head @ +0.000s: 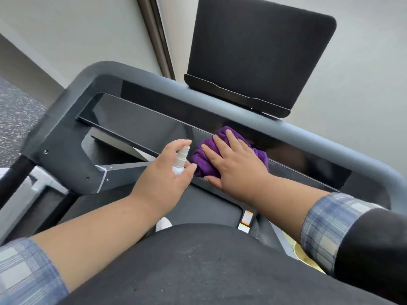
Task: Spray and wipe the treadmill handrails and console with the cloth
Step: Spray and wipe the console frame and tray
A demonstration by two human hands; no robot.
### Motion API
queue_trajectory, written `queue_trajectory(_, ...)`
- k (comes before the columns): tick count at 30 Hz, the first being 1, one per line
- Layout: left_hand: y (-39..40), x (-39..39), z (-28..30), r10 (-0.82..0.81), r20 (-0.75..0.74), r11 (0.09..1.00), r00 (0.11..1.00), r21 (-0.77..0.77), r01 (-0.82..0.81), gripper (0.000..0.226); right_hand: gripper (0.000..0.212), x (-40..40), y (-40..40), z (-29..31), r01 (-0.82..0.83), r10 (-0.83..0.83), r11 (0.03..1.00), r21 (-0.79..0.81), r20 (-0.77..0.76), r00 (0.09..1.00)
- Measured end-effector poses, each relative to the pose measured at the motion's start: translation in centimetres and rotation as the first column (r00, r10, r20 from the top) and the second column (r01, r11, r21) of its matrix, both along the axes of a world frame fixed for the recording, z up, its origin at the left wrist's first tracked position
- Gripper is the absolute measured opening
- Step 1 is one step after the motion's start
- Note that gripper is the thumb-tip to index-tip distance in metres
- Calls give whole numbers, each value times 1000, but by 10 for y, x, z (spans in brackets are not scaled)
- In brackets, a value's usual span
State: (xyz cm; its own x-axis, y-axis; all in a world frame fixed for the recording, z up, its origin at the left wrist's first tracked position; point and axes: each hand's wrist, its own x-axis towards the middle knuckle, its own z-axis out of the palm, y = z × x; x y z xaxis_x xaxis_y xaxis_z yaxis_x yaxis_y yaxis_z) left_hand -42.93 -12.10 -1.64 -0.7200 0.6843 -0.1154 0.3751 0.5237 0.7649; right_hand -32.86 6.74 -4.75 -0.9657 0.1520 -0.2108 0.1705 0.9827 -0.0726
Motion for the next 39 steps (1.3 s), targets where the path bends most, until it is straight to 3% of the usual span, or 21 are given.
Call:
queue_trajectory(6,-30,-6,-9,85,-22,996,996,-24,-85,42,79,-88,-33,-7,-49,50,998,26,-40,998)
queue_trajectory(12,-47,-40,-12,160,13,987,987,3,-160,44,71,-51,-17,-4,-61,63,997,53,-39,997)
queue_trajectory(17,-70,-67,-15,178,35,984,983,12,-179,41,74,-49,-24,1,-38,32,993,111,59,998)
queue_trajectory(29,-106,-142,-15,110,106,993,988,37,-114,44,85,-248,-109,-3,-86,82,993,80,49,995)
queue_trajectory(33,-119,-168,-12,47,99,999,994,22,-50,44,78,-220,-103,1,-67,67,994,88,6,998)
queue_trajectory(39,-144,-209,-12,-82,143,996,986,-10,85,44,85,-160,-95,-4,-26,25,991,133,9,1000)
